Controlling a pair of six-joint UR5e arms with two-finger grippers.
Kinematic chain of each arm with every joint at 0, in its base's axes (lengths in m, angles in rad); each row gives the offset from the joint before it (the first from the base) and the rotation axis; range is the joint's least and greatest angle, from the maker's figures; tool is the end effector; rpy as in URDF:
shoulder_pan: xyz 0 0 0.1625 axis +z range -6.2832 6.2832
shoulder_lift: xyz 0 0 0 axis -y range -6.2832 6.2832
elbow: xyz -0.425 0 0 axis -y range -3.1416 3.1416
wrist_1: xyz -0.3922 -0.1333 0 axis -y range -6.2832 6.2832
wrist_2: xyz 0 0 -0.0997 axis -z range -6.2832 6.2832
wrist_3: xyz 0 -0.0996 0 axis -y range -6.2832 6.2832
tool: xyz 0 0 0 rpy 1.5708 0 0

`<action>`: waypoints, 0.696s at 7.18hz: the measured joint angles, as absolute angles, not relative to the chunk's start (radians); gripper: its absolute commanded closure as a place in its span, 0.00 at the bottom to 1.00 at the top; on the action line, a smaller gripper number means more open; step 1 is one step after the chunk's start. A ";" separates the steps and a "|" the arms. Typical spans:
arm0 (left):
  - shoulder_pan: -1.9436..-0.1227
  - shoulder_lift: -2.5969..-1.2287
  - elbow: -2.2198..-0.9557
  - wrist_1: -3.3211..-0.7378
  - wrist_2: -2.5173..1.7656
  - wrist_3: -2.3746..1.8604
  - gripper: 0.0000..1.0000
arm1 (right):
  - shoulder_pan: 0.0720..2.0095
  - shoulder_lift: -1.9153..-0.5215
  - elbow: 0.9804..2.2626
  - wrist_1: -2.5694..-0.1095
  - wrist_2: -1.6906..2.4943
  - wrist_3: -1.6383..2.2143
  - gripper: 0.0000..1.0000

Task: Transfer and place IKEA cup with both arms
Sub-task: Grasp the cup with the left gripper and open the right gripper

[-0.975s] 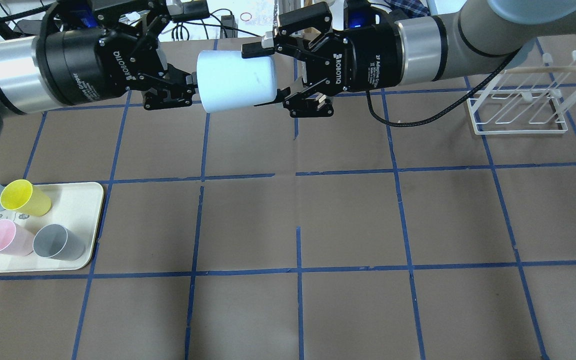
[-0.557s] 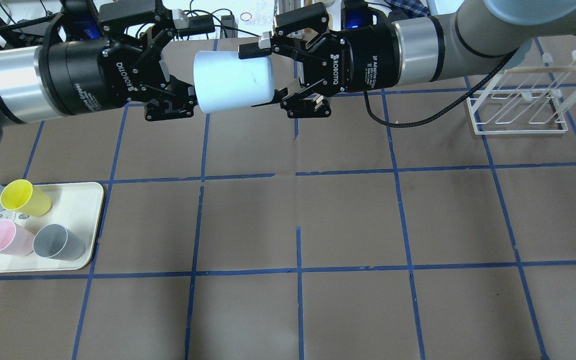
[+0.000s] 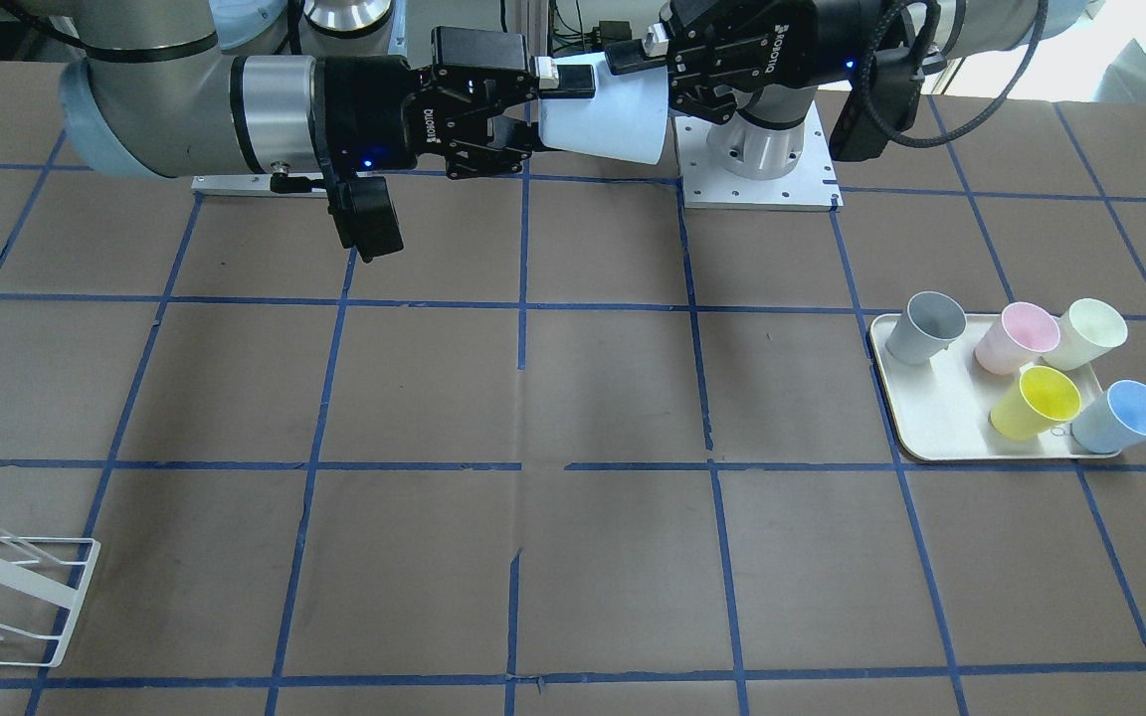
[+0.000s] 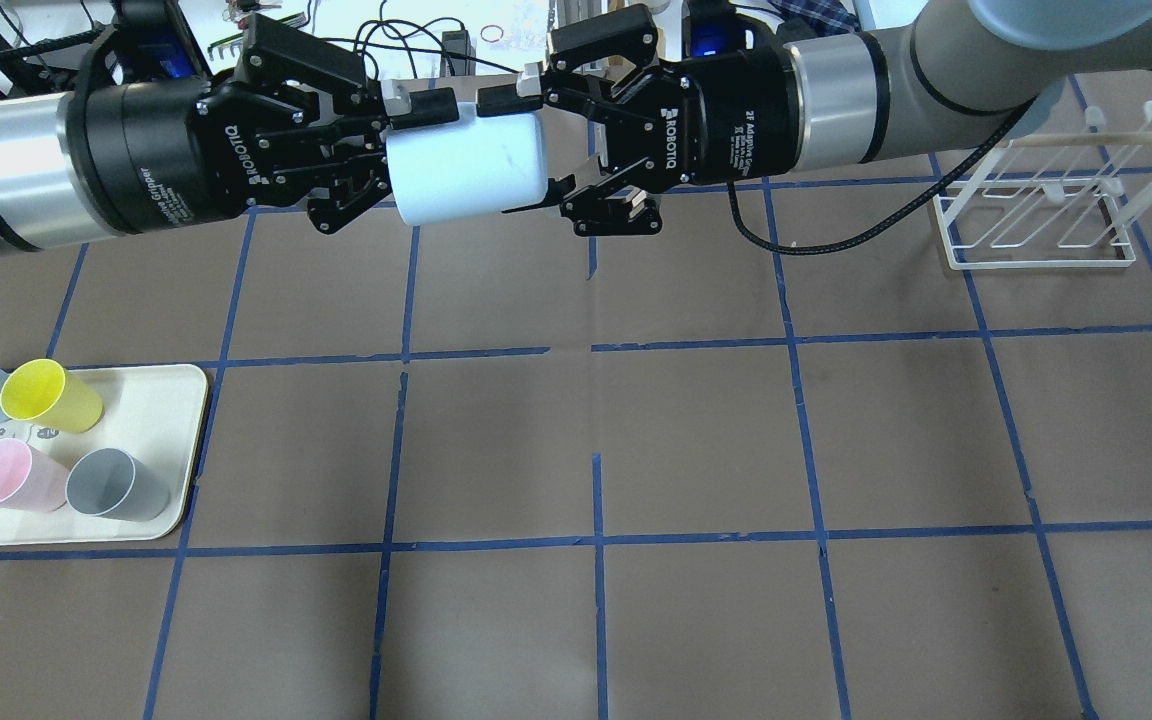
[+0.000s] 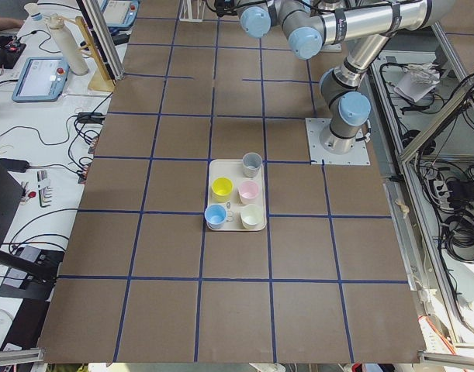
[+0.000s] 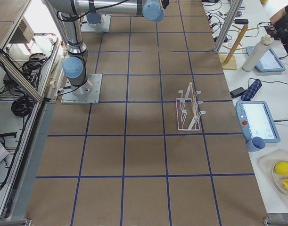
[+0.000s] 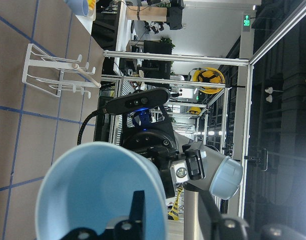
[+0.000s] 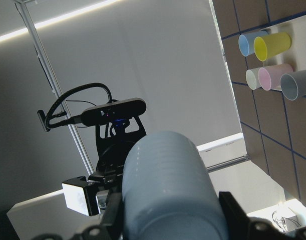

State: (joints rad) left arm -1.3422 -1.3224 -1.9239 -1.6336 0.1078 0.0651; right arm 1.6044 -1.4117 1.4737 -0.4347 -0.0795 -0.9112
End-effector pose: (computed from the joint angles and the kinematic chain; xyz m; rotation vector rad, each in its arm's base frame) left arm -0.1397 -0.4248 0.5063 0.2623 -1.6571 0.0808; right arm 0.2488 -0.4796 0.4621 0.1448 1.6017 0.3070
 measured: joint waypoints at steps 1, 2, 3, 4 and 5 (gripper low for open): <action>-1.343 -1.320 -1.919 -1.629 0.123 0.038 1.00 | 1.605 -1.411 1.474 -0.435 -0.080 -0.911 0.16; -1.342 -1.317 -1.916 -1.625 0.136 0.009 1.00 | 1.605 -1.411 1.474 -0.434 -0.080 -0.910 0.00; -1.340 -1.309 -1.915 -1.623 0.142 -0.022 1.00 | 1.605 -1.409 1.474 -0.431 -0.081 -0.906 0.00; -1.337 -1.302 -1.915 -1.622 0.145 -0.049 1.00 | 1.605 -1.407 1.472 -0.430 -0.082 -0.902 0.00; -1.333 -1.297 -1.914 -1.622 0.146 -0.067 1.00 | 1.602 -1.405 1.468 -0.431 -0.085 -0.900 0.00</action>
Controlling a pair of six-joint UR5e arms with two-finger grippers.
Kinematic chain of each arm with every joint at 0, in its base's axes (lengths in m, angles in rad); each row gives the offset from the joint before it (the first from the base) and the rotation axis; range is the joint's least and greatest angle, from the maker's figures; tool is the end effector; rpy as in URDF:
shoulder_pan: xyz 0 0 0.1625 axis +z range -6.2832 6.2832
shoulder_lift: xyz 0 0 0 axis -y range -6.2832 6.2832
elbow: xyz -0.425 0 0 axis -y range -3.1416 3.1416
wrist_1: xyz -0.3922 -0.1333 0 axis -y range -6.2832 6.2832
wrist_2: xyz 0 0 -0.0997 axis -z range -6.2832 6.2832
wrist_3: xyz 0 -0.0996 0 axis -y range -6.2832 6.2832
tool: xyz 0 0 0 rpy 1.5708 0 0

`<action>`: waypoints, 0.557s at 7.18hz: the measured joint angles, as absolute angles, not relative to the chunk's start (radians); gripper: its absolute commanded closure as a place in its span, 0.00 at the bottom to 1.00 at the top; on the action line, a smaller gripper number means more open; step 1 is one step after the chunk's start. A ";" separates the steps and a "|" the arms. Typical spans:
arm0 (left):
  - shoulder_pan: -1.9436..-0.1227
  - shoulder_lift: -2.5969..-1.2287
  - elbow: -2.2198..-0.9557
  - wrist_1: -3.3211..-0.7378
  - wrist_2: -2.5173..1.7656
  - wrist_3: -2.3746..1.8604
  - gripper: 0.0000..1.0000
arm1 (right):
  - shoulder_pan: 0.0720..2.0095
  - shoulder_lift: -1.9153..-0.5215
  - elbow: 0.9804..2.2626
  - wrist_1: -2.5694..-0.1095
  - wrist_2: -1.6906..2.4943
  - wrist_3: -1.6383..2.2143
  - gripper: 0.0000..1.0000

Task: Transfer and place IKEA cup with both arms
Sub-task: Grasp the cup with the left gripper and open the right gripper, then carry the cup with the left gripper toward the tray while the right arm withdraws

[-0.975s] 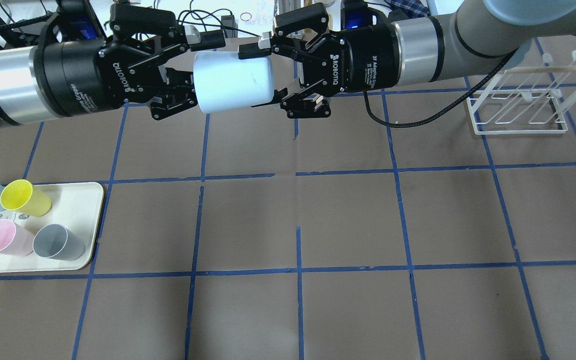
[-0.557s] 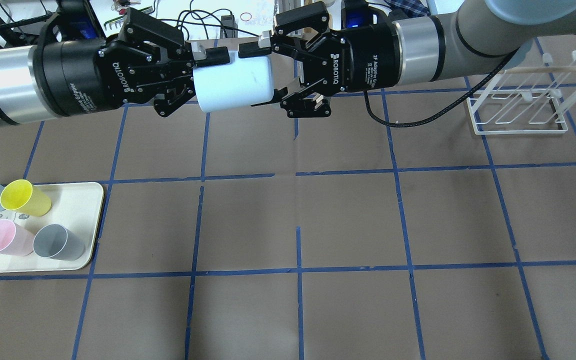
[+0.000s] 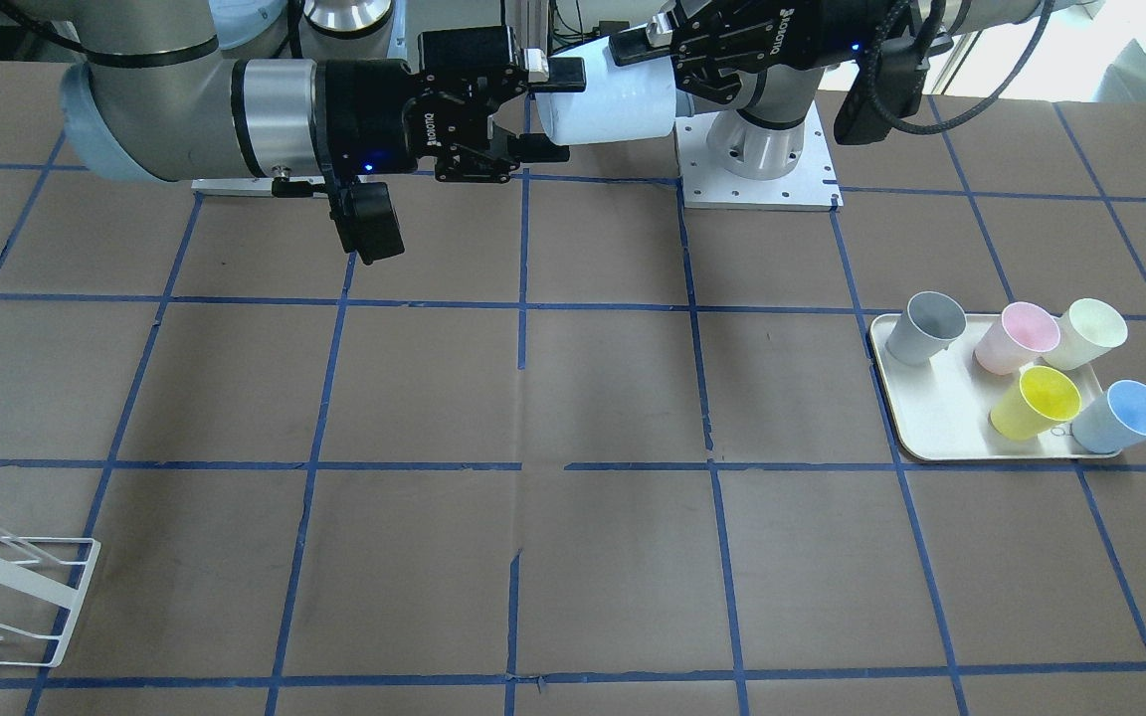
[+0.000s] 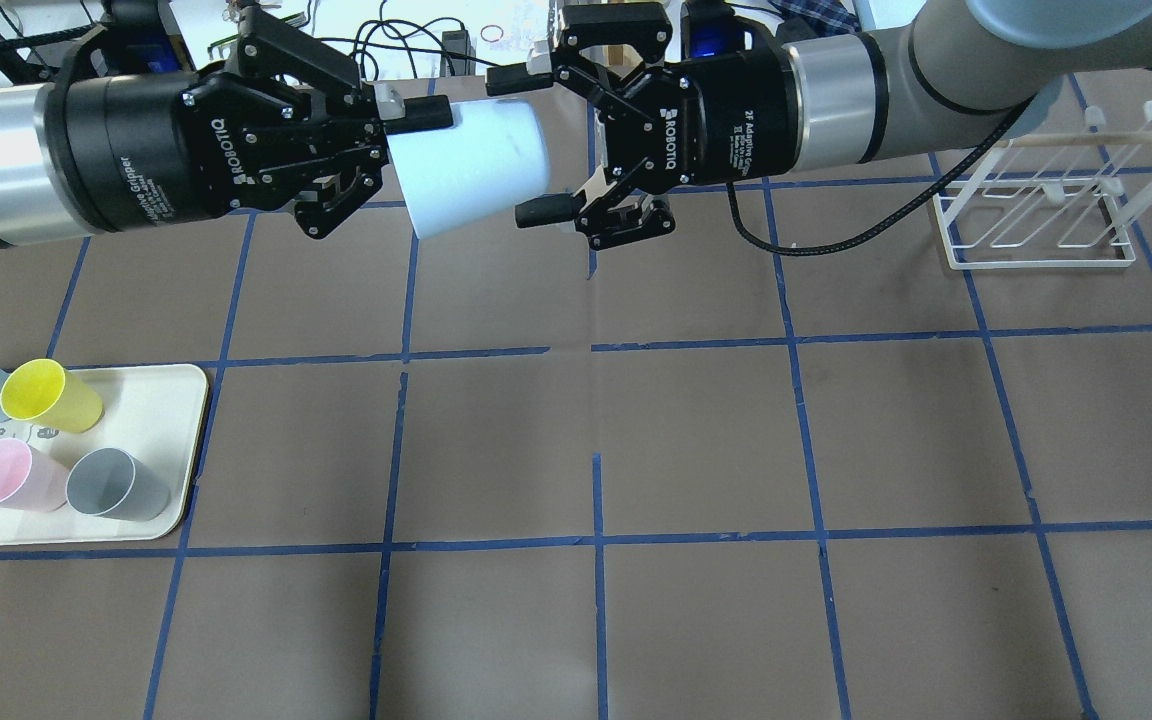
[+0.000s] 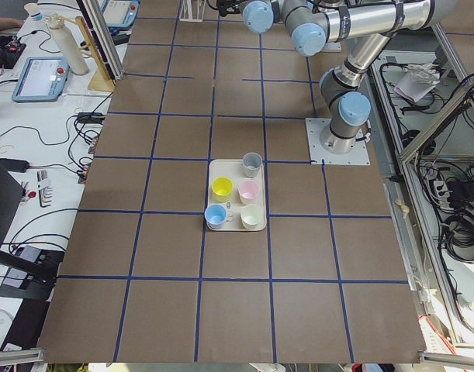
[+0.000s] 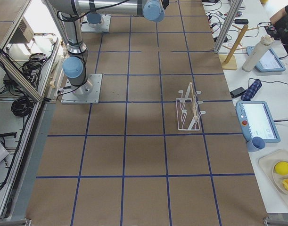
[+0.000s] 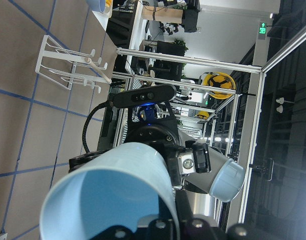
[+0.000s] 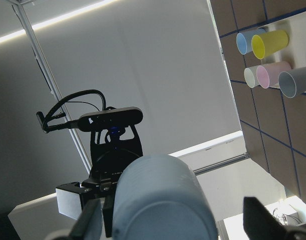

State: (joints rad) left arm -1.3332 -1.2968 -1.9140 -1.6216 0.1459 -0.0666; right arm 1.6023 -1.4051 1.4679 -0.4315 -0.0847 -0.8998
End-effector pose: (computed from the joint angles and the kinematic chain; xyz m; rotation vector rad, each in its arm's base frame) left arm -0.1374 -0.4176 0.5182 0.3475 -1.6801 0.0238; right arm 0.2478 -0.4820 0.4610 0.1552 1.6031 0.3211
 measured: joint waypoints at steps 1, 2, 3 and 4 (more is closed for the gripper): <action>-1.330 -1.294 -1.912 -1.615 0.170 -0.082 1.00 | 1.594 -1.403 1.464 -0.435 -0.091 -0.898 0.00; -1.328 -1.292 -1.907 -1.592 0.229 -0.108 1.00 | 1.575 -1.401 1.461 -0.439 -0.104 -0.898 0.00; -1.327 -1.293 -1.893 -1.564 0.318 -0.136 1.00 | 1.537 -1.400 1.458 -0.453 -0.148 -0.897 0.00; -1.320 -1.296 -1.869 -1.550 0.423 -0.151 1.00 | 1.490 -1.400 1.458 -0.475 -0.227 -0.897 0.00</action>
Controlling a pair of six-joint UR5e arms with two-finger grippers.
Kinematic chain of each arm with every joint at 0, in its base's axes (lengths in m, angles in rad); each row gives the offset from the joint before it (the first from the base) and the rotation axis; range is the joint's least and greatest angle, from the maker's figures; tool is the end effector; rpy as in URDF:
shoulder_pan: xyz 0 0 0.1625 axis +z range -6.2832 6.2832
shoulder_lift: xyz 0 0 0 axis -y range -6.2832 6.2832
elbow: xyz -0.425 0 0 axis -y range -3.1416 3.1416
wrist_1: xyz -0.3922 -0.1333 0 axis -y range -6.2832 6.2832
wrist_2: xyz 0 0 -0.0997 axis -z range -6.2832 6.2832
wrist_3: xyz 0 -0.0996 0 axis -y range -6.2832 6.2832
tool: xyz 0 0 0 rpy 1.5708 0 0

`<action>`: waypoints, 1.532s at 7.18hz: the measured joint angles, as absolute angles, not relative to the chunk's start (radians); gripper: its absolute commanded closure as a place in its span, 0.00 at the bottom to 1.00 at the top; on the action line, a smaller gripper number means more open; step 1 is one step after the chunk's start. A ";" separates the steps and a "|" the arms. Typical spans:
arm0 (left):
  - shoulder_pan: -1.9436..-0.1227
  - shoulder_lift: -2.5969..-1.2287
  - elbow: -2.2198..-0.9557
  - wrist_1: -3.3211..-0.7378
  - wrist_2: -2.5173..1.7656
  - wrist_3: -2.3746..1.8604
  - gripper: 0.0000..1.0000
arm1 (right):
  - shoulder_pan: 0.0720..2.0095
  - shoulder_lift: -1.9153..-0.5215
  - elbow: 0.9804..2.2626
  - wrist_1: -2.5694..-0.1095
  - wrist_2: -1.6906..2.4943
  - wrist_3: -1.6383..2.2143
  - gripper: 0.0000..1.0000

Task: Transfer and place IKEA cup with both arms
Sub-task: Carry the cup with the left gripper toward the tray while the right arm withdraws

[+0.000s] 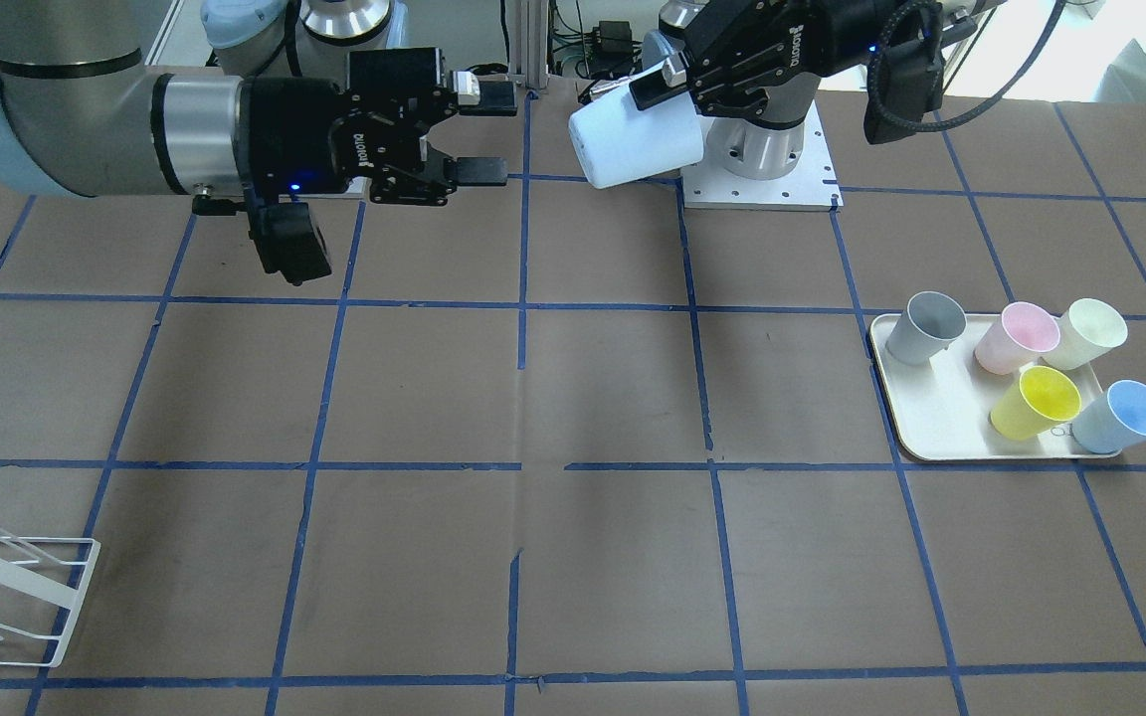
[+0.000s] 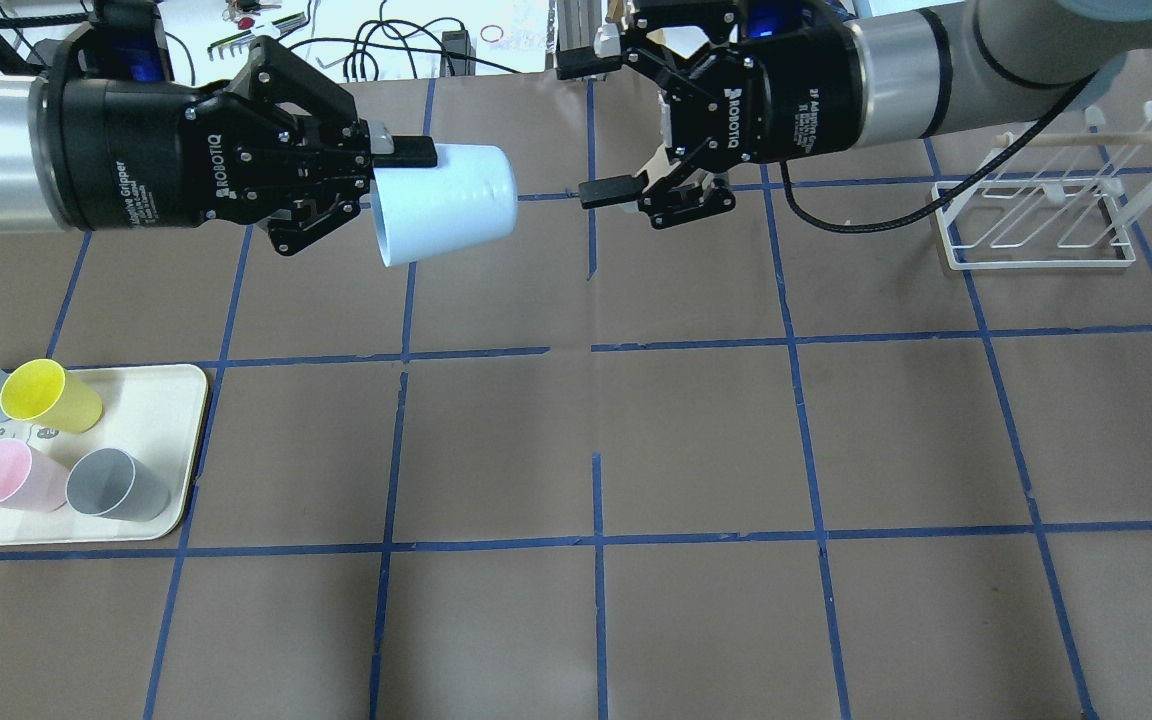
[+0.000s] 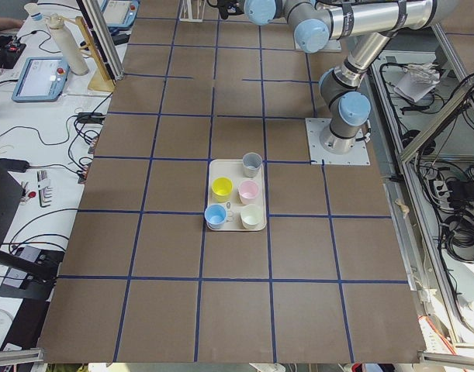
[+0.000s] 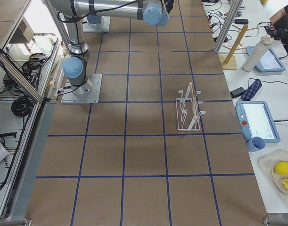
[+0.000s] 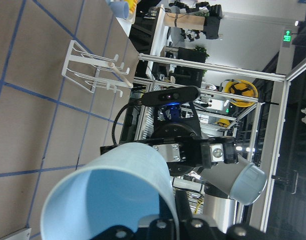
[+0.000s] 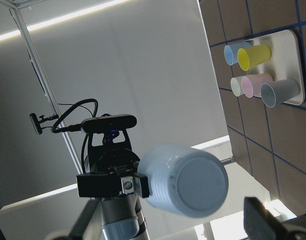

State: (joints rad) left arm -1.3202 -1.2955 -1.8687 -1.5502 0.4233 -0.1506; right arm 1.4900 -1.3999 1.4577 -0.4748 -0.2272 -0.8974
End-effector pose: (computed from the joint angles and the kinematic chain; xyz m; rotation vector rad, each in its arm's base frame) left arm -0.1238 -0.4200 0.5215 0.3987 -1.9544 0.0624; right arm 0.1906 -0.5007 0.4584 0.1156 1.6667 0.2980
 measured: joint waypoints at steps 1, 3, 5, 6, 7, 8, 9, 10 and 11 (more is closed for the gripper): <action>-1.299 -1.300 -1.846 -1.545 0.518 -0.157 1.00 | 1.443 -1.400 1.457 -0.500 -0.314 -0.897 0.00; -1.226 -1.306 -1.829 -1.542 0.654 -0.155 1.00 | 1.380 -1.401 1.459 -0.580 -0.491 -0.886 0.00; -1.197 -1.323 -1.816 -1.515 0.763 -0.135 1.00 | 1.365 -1.401 1.465 -0.711 -0.661 -0.825 0.00; -1.193 -1.330 -1.811 -1.501 0.797 -0.126 1.00 | 1.364 -1.401 1.468 -0.783 -0.749 -0.781 0.00; -1.193 -1.331 -1.807 -1.495 0.837 -0.113 1.00 | 1.364 -1.401 1.469 -0.853 -0.839 -0.734 0.00; -1.193 -1.331 -1.806 -1.492 0.880 -0.095 1.00 | 1.364 -1.402 1.471 -0.918 -0.929 -0.680 0.00; -1.194 -1.332 -1.805 -1.491 0.921 -0.074 1.00 | 1.367 -1.404 1.472 -0.978 -1.019 -0.621 0.00; -1.196 -1.333 -1.804 -1.491 0.965 -0.048 1.00 | 1.373 -1.406 1.473 -1.044 -1.110 -0.546 0.00; -1.198 -1.335 -1.803 -1.494 1.008 -0.018 1.00 | 1.387 -1.408 1.475 -1.113 -1.192 -0.460 0.00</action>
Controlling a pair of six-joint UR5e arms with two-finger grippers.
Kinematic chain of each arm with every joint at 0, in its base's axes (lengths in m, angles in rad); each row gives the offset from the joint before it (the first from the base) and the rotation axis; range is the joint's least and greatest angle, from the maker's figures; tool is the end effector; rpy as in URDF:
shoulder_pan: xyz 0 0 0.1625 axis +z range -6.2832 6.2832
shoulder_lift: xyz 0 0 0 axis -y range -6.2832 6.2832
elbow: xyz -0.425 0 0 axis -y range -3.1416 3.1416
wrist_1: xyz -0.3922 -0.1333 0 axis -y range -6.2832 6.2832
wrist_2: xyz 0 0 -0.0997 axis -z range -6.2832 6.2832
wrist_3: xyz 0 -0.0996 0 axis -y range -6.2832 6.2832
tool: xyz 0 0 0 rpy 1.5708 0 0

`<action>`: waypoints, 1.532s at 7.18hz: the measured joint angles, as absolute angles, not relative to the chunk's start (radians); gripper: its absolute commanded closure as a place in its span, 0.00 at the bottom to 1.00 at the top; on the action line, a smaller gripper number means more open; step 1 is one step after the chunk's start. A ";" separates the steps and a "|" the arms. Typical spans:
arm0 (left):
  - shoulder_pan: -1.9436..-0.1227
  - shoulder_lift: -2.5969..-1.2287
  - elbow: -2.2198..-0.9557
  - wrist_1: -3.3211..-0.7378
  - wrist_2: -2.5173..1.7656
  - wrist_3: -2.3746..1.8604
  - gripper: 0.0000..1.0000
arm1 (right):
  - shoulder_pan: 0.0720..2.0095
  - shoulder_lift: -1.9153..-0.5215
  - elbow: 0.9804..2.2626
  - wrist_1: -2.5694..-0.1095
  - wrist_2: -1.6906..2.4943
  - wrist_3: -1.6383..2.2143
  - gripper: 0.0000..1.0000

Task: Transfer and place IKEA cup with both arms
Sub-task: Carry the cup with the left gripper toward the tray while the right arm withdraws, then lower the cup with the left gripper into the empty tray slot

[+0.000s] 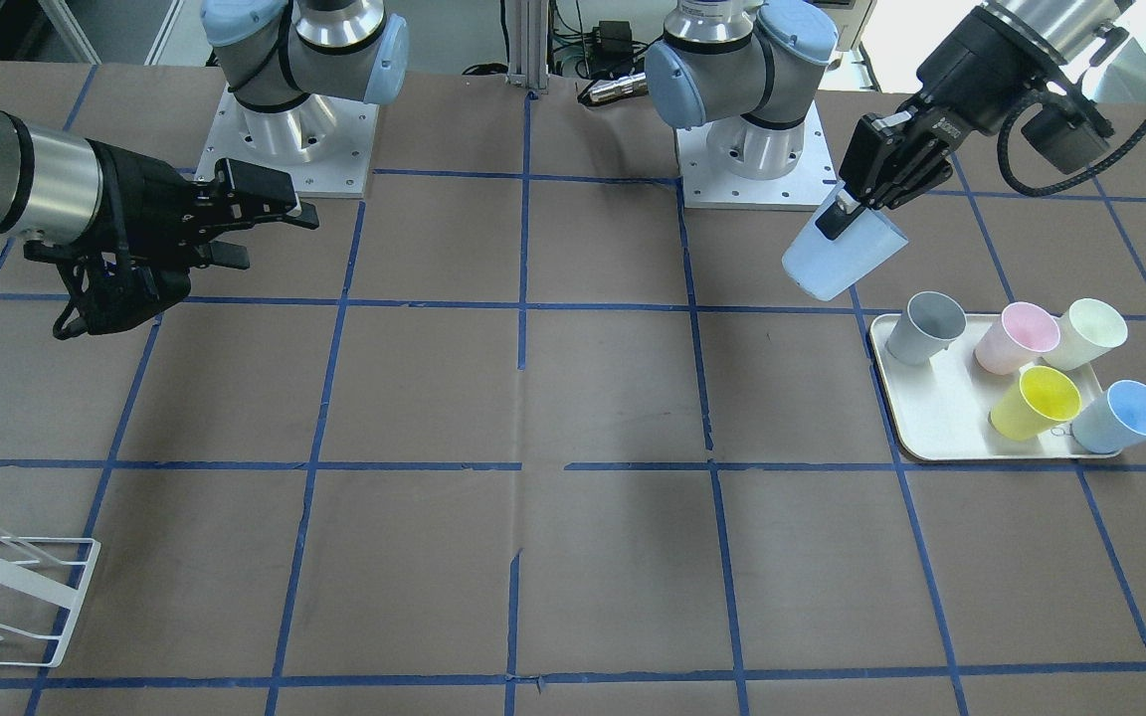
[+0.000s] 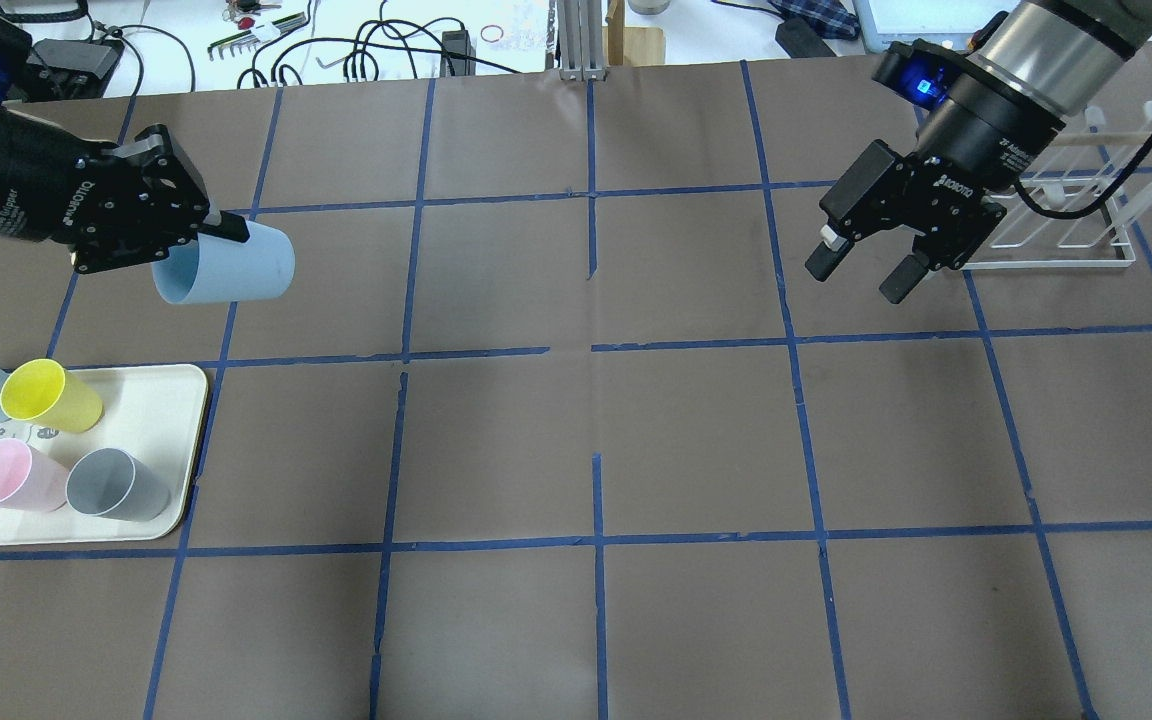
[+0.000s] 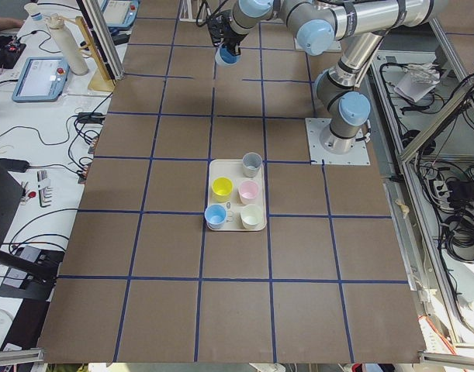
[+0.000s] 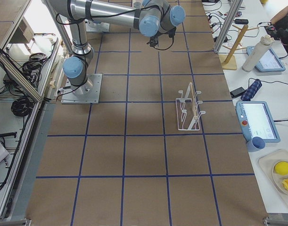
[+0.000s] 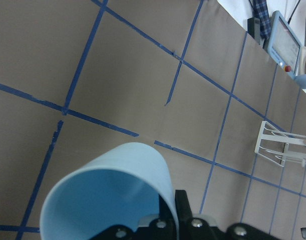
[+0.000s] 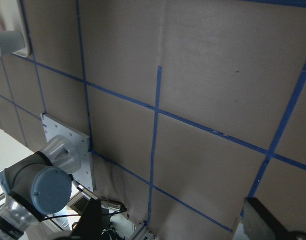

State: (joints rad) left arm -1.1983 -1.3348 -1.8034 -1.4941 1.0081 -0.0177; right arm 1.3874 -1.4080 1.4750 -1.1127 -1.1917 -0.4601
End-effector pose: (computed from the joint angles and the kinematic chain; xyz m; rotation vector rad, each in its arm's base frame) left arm -0.0285 -0.4394 0.5011 0.4730 -2.5484 0.2344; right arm 0.0761 -0.5227 0.4256 -0.2239 2.5717 0.5009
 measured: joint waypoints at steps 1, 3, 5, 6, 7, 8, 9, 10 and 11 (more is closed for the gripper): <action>-1.199 -1.338 -1.805 -1.500 1.051 0.023 1.00 | 1.415 -1.410 1.476 -1.181 -1.268 -0.378 0.00; -1.202 -1.345 -1.808 -1.517 1.147 0.116 1.00 | 1.504 -1.412 1.478 -1.340 -1.444 -0.184 0.00; -1.208 -1.335 -1.803 -1.544 1.229 0.155 1.00 | 1.607 -1.414 1.478 -1.494 -1.560 0.033 0.00; -1.209 -1.333 -1.801 -1.554 1.264 0.167 1.00 | 1.649 -1.416 1.478 -1.559 -1.610 0.110 0.00; -1.208 -1.333 -1.792 -1.558 1.294 0.183 1.00 | 1.671 -1.422 1.477 -1.598 -1.639 0.144 0.00; -1.207 -1.337 -1.779 -1.561 1.326 0.198 1.00 | 1.678 -1.440 1.478 -1.621 -1.646 0.155 0.00; -1.205 -1.342 -1.771 -1.562 1.356 0.205 1.00 | 1.678 -1.460 1.478 -1.636 -1.646 0.156 0.00; -1.204 -1.347 -1.767 -1.563 1.372 0.208 1.00 | 1.678 -1.472 1.479 -1.643 -1.646 0.154 0.00; -1.203 -1.350 -1.767 -1.563 1.378 0.214 1.00 | 1.680 -1.478 1.480 -1.645 -1.645 0.151 0.00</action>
State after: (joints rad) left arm -1.2031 -1.3500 -1.7667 -1.5629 1.3780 0.2140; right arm 1.6799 -1.4781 1.4797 -1.6449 -1.6449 0.1508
